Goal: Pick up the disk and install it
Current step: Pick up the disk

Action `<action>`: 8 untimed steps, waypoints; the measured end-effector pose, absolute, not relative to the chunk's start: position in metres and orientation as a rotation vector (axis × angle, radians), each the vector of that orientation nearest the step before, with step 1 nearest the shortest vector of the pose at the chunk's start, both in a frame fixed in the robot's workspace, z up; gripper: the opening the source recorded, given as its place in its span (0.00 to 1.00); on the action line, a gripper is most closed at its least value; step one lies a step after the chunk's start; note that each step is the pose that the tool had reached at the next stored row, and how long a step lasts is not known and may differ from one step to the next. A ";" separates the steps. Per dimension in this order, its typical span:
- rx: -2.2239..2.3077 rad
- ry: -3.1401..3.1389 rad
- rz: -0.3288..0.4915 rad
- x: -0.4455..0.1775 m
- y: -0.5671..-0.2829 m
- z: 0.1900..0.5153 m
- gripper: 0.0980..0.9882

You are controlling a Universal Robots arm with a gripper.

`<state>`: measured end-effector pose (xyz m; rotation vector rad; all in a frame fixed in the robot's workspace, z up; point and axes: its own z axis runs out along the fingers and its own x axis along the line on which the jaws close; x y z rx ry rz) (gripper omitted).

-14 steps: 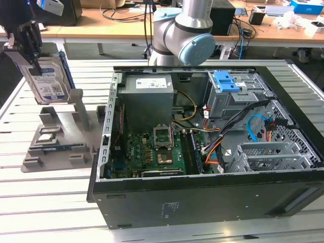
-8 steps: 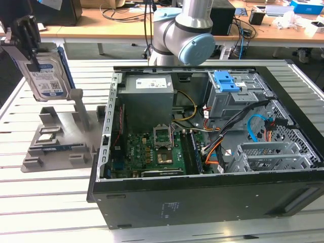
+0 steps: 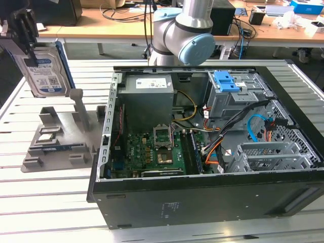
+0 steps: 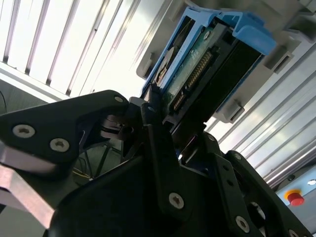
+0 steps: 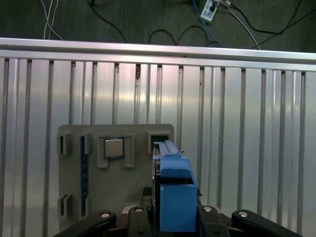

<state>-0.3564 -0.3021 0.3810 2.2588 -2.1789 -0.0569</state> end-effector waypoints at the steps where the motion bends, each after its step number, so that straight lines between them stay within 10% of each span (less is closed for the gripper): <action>1: 2.259 -2.179 -0.057 -0.356 -0.302 0.383 0.30; 8: 2.259 -2.179 -0.057 -0.356 -0.301 0.397 0.30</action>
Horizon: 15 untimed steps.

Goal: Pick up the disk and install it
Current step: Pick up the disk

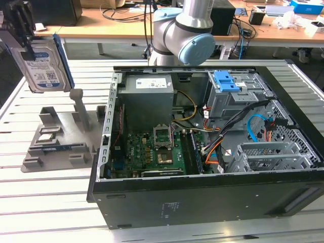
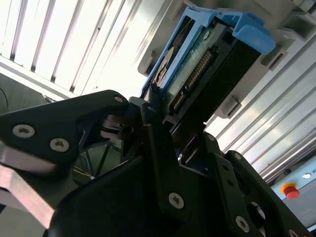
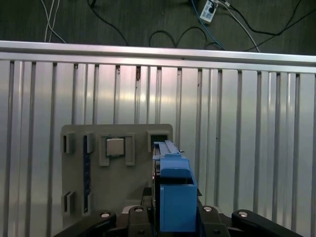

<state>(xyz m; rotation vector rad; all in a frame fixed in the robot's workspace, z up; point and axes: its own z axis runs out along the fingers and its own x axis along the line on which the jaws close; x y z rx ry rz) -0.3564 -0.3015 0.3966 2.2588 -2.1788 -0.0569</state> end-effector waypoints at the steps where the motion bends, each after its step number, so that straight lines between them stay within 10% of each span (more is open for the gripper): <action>1: 2.259 -2.179 -0.057 -0.356 -0.301 0.399 0.30; 15: 2.259 -2.179 -0.057 -0.356 -0.300 0.428 0.30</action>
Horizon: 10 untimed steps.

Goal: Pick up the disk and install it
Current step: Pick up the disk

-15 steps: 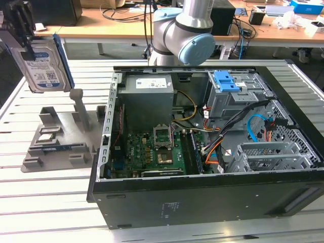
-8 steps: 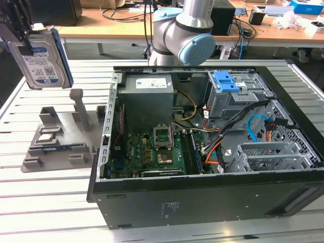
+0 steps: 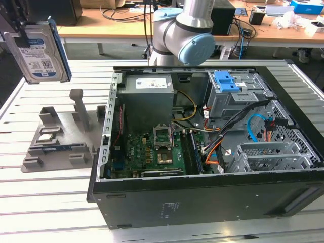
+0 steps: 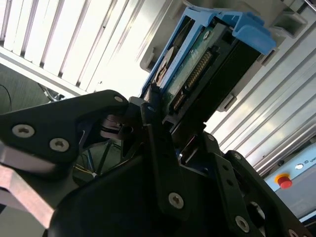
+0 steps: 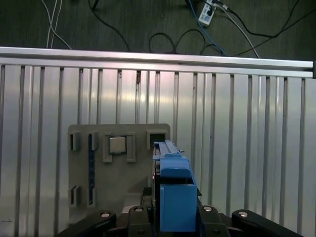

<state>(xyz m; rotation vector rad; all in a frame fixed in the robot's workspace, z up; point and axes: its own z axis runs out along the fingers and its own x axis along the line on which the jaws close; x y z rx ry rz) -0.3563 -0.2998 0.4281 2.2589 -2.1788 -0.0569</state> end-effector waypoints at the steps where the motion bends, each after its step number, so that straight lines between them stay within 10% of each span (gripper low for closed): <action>1: 2.259 -2.179 -0.057 -0.356 -0.300 0.431 0.30; 10: 2.259 -2.179 -0.057 -0.356 -0.298 0.453 0.30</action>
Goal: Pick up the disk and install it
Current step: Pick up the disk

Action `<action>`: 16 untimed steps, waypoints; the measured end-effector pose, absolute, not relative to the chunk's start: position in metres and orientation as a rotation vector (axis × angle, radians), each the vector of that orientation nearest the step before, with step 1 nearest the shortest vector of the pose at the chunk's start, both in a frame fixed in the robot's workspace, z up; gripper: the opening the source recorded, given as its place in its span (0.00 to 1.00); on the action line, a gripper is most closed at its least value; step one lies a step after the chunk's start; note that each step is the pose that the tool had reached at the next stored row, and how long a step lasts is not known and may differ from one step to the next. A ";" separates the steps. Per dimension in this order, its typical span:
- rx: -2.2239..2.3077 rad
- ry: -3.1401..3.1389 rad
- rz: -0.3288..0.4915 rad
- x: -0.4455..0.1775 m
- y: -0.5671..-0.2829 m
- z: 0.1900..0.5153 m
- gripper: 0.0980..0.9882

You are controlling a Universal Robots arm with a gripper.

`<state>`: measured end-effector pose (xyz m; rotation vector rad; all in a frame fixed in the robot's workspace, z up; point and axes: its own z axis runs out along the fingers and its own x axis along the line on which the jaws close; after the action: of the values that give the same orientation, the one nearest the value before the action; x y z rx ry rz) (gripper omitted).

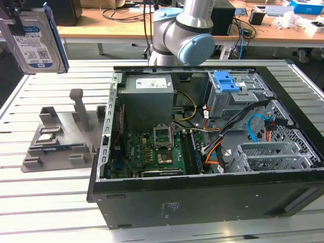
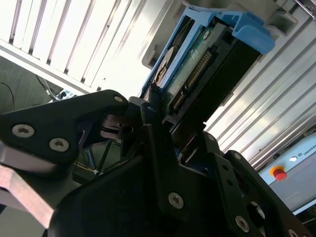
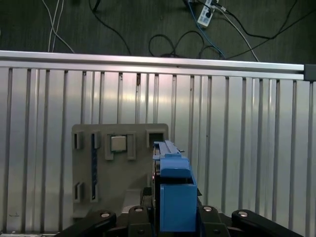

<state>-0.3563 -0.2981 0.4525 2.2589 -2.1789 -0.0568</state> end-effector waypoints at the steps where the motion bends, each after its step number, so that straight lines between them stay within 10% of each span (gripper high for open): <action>1: 2.259 -2.179 -0.057 -0.356 -0.298 0.457 0.30; 16: 2.259 -2.179 -0.057 -0.356 -0.295 0.494 0.30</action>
<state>-0.3562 -0.2954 0.4939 2.2588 -2.1788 -0.0568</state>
